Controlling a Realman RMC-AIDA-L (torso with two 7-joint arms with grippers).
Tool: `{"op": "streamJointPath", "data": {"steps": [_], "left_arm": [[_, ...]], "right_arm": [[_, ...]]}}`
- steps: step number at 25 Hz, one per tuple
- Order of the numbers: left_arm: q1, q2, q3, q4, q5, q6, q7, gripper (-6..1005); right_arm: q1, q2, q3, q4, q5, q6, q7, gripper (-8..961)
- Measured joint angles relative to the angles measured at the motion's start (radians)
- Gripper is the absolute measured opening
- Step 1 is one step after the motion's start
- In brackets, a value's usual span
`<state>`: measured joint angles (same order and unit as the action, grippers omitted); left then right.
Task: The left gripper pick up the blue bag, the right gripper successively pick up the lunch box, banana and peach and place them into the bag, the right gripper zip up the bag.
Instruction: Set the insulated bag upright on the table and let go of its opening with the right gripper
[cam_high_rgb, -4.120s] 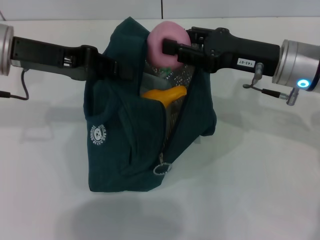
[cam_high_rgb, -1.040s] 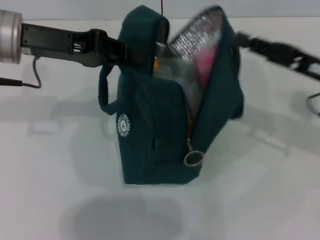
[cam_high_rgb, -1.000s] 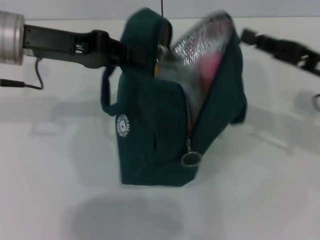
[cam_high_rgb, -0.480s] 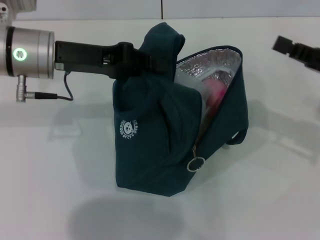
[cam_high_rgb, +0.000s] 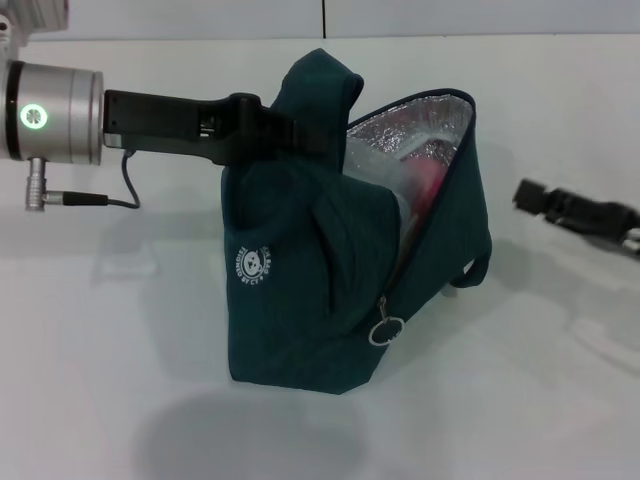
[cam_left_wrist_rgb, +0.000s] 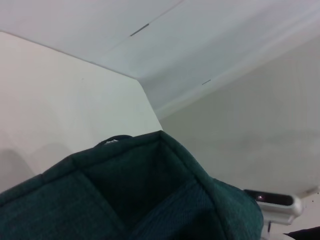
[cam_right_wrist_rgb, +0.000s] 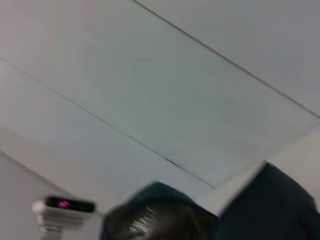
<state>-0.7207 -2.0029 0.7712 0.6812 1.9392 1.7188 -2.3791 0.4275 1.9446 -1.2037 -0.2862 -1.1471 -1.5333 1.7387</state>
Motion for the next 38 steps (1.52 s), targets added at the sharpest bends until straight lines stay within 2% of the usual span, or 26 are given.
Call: {"op": "streamJointPath", "data": {"steps": [6,9,13,24,29,32,38], "left_arm": [[0.001,0.003,0.002,0.0,0.001,0.009,0.003,35],[0.001,0.003,0.002,0.0,0.002,0.009,0.003,35],[-0.002,0.003,0.003,0.0,0.002,0.011,0.003,36],[-0.006,0.003,0.012,0.0,0.003,0.012,0.003,36],[-0.007,0.001,0.013,0.0,0.003,0.012,0.003,36],[-0.008,0.001,0.014,0.0,0.003,0.012,0.003,36],[-0.008,-0.001,0.014,0.001,0.003,0.011,0.003,35]], "right_arm": [[0.056,0.051,-0.001,0.003,-0.081,0.045,0.003,537],[0.077,0.062,-0.004,0.006,-0.095,0.057,0.004,661],[0.098,0.066,-0.013,0.012,-0.101,0.075,0.028,815],[0.09,0.066,-0.028,-0.002,-0.105,0.071,0.017,841],[0.09,0.066,-0.028,-0.005,-0.104,0.07,0.014,676],[0.088,0.068,-0.028,-0.01,-0.104,0.065,0.009,477],[0.087,0.068,-0.023,-0.01,-0.1,0.044,-0.006,365]]}}
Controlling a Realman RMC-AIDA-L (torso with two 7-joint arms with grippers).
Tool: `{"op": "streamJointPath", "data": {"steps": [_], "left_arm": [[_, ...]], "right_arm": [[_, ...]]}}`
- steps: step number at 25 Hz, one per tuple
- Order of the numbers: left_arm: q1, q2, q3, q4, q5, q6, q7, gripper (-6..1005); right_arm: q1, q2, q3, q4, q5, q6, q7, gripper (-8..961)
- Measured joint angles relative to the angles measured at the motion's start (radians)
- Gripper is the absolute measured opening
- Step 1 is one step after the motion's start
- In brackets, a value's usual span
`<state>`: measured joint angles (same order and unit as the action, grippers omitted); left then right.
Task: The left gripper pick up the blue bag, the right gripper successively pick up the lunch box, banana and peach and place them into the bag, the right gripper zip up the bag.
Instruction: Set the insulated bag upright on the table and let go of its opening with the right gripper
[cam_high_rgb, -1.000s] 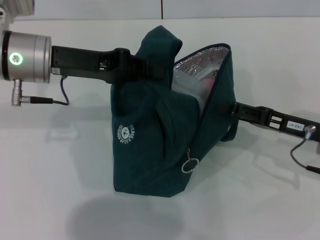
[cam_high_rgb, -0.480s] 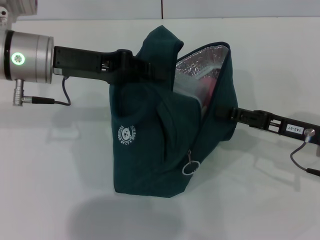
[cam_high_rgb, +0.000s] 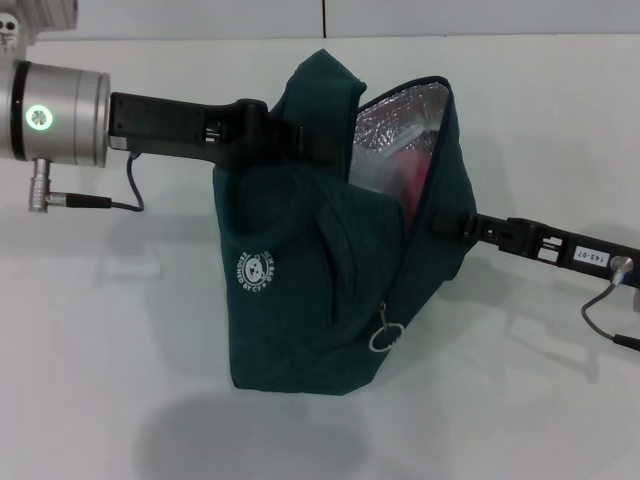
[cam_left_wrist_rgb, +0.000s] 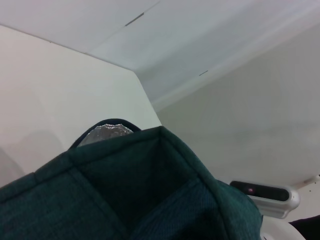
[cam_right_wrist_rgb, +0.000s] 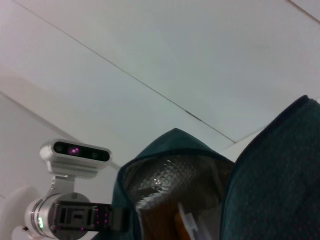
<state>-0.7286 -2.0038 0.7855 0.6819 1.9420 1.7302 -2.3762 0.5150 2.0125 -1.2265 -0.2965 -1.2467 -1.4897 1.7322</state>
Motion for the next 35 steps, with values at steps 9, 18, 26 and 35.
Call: {"op": "streamJointPath", "data": {"steps": [9,18,26,35], "left_arm": [[-0.004,-0.005,0.0,0.0,-0.01,0.0,0.0,35],[-0.004,-0.03,0.0,-0.003,-0.073,-0.02,0.039,35],[0.0,-0.05,0.0,-0.088,-0.056,-0.083,0.123,36],[0.038,-0.054,0.0,-0.088,-0.053,-0.086,0.149,35]], "right_arm": [[-0.032,-0.007,0.021,-0.062,0.018,-0.083,-0.05,306],[-0.1,-0.055,0.098,-0.205,0.019,-0.154,-0.049,257],[-0.08,-0.061,0.094,-0.307,-0.055,-0.155,-0.074,170],[-0.051,-0.034,0.093,-0.33,-0.164,-0.147,-0.079,142]]}}
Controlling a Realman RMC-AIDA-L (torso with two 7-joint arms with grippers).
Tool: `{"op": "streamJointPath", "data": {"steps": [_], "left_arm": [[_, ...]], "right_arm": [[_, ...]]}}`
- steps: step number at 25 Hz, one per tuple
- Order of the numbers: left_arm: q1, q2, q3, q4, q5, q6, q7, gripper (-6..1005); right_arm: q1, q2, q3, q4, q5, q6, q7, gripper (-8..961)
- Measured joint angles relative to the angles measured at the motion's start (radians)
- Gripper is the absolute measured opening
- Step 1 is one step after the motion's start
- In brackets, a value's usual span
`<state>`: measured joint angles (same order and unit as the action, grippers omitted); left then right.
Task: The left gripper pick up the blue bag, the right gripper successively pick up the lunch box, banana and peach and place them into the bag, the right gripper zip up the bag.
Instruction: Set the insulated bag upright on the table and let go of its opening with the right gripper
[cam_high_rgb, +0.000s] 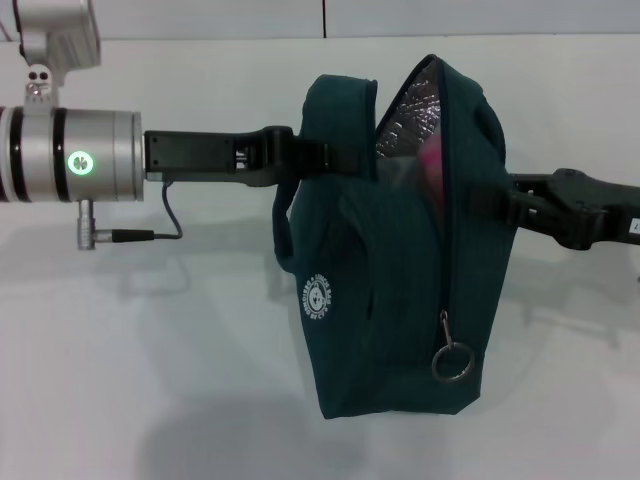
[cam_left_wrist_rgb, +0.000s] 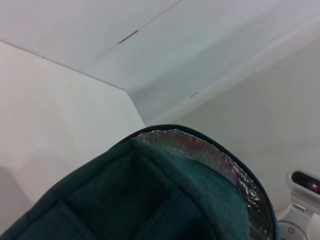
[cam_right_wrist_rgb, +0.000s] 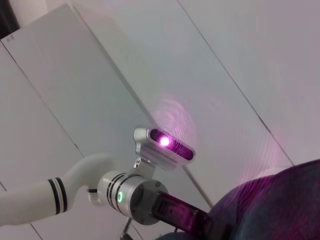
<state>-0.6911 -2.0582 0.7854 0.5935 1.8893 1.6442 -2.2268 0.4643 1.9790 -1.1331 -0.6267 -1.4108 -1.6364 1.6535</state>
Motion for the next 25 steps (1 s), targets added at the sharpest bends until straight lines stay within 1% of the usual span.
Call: {"op": "streamJointPath", "data": {"steps": [8,12,21,25], "left_arm": [[0.023,0.001,-0.006,-0.001,0.008,-0.016,0.019,36],[0.019,-0.004,-0.004,-0.001,0.006,-0.028,0.027,36],[0.004,-0.005,-0.005,-0.001,-0.001,-0.029,0.036,35],[0.019,-0.008,-0.002,-0.003,0.003,-0.03,0.046,35]], "right_arm": [[-0.014,0.004,0.011,-0.004,-0.008,0.012,-0.05,136],[-0.017,-0.004,0.026,-0.017,-0.009,0.002,-0.062,134],[-0.04,-0.013,0.036,-0.091,-0.007,-0.004,-0.069,129],[-0.048,-0.007,0.042,-0.106,-0.009,-0.022,-0.078,129]]}}
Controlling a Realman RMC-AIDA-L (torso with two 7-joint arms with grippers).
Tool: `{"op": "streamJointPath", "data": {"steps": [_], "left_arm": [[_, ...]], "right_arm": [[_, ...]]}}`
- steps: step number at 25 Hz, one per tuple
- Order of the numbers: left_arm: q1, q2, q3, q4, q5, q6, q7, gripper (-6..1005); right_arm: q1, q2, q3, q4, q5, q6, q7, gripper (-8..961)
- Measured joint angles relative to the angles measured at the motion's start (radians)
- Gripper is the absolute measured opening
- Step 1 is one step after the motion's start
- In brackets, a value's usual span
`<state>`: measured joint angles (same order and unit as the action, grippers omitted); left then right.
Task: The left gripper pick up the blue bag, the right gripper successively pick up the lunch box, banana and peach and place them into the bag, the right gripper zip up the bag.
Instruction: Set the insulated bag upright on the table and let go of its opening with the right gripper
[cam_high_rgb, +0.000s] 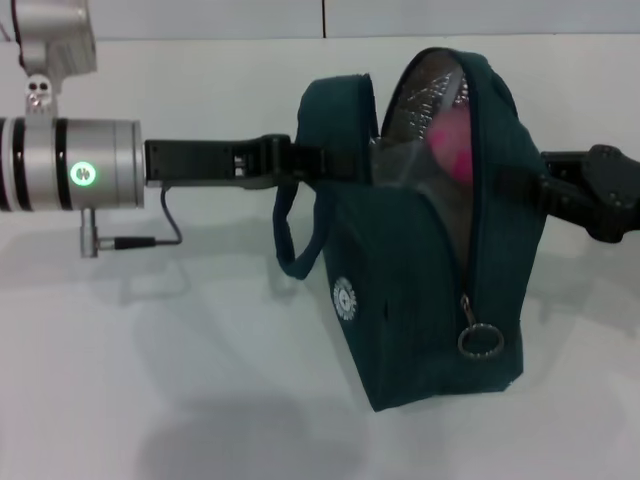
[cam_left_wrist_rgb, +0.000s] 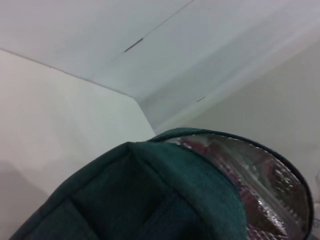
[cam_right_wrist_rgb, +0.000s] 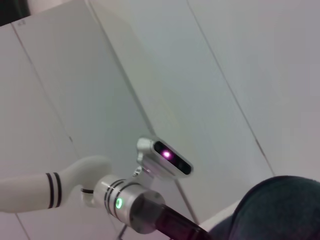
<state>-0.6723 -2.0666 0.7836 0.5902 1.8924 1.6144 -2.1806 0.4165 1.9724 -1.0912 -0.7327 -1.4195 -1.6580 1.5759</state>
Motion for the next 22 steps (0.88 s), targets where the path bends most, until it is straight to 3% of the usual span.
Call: {"op": "streamJointPath", "data": {"steps": [9,20,22], "left_arm": [[0.06,0.007,-0.002,-0.008,0.004,0.0,-0.004,35],[0.068,0.016,-0.001,-0.01,0.005,0.009,-0.009,36],[0.07,0.018,0.0,-0.01,0.005,0.01,-0.01,36]], "right_arm": [[-0.001,0.01,-0.01,0.01,-0.026,-0.021,-0.007,130],[0.0,0.011,0.011,0.036,-0.032,-0.034,-0.002,157],[0.0,0.012,0.014,0.036,-0.033,-0.038,-0.003,297]]}}
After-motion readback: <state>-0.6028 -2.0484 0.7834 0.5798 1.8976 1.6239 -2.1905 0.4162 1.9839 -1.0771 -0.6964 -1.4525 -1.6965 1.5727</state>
